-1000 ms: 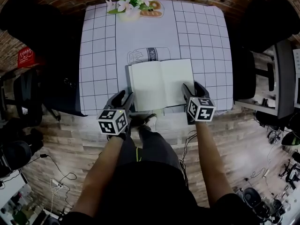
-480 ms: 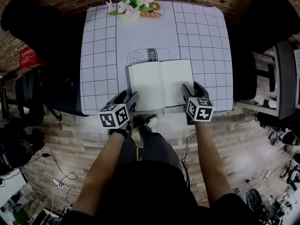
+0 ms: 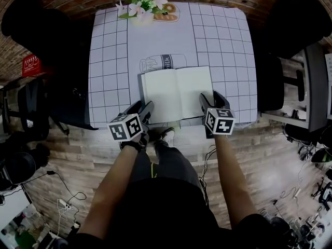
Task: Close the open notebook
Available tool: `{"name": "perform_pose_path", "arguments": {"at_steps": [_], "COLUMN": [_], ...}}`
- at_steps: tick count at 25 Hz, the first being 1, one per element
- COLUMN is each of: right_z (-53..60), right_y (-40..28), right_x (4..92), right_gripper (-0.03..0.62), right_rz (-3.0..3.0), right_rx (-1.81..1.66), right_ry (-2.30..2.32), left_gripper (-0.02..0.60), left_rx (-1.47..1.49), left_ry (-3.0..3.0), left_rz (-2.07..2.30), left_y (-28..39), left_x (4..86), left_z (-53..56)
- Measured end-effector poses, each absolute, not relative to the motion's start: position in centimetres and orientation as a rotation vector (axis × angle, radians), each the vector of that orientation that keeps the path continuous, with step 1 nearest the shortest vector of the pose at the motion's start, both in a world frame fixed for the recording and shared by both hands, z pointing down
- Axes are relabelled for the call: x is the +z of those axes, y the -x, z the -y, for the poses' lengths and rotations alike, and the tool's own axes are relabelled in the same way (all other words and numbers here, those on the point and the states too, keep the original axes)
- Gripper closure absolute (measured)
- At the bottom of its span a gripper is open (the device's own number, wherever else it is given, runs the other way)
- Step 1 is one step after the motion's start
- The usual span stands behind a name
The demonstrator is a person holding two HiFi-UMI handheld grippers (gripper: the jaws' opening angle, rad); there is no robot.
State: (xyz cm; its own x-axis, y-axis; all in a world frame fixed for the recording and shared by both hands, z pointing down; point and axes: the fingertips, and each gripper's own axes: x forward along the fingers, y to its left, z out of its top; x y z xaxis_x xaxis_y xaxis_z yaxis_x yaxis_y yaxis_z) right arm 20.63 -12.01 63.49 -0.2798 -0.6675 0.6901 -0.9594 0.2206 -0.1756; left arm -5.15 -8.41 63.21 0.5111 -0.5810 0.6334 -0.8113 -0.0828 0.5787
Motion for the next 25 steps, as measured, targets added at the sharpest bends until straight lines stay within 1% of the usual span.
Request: {"name": "perform_pose_path", "arguments": {"at_steps": [2, 3, 8, 9, 14, 21, 23, 25], "right_z": [12.0, 12.0, 11.9, 12.0, 12.0, 12.0, 12.0, 12.0], "right_y": [-20.7, -20.7, -20.7, -20.7, -20.7, -20.7, -20.7, -20.7], "right_x": [63.5, 63.5, 63.5, 63.5, 63.5, 63.5, 63.5, 63.5], "right_gripper": [0.355, 0.355, 0.355, 0.355, 0.355, 0.355, 0.355, 0.355], "right_rz": [2.028, 2.028, 2.029, 2.028, 2.028, 2.027, 2.027, 2.028], "right_rx": [0.815, 0.815, 0.813, 0.812, 0.811, 0.808, 0.809, 0.812], "right_ry": [-1.496, -1.496, -1.498, -1.498, -1.497, -1.498, -1.497, -1.496], "left_gripper": [0.365, 0.385, 0.51, 0.523, 0.538, 0.541, 0.541, 0.541], "left_rx": [0.292, 0.293, 0.288, 0.289, 0.28, 0.227, 0.286, 0.412], "left_ry": [-1.768, -1.768, -1.756, -1.751, -1.744, -1.738, -1.751, -1.797], "left_rz": [1.173, 1.177, 1.219, 1.225, 1.216, 1.155, 1.169, 1.207], "left_y": [5.3, 5.4, 6.6, 6.8, 6.9, 6.8, 6.8, 6.8], "left_x": [63.3, 63.3, 63.4, 63.5, 63.5, 63.4, 63.6, 63.9], "left_z": [8.4, 8.3, 8.2, 8.2, 8.3, 8.3, 8.4, 8.4]}}
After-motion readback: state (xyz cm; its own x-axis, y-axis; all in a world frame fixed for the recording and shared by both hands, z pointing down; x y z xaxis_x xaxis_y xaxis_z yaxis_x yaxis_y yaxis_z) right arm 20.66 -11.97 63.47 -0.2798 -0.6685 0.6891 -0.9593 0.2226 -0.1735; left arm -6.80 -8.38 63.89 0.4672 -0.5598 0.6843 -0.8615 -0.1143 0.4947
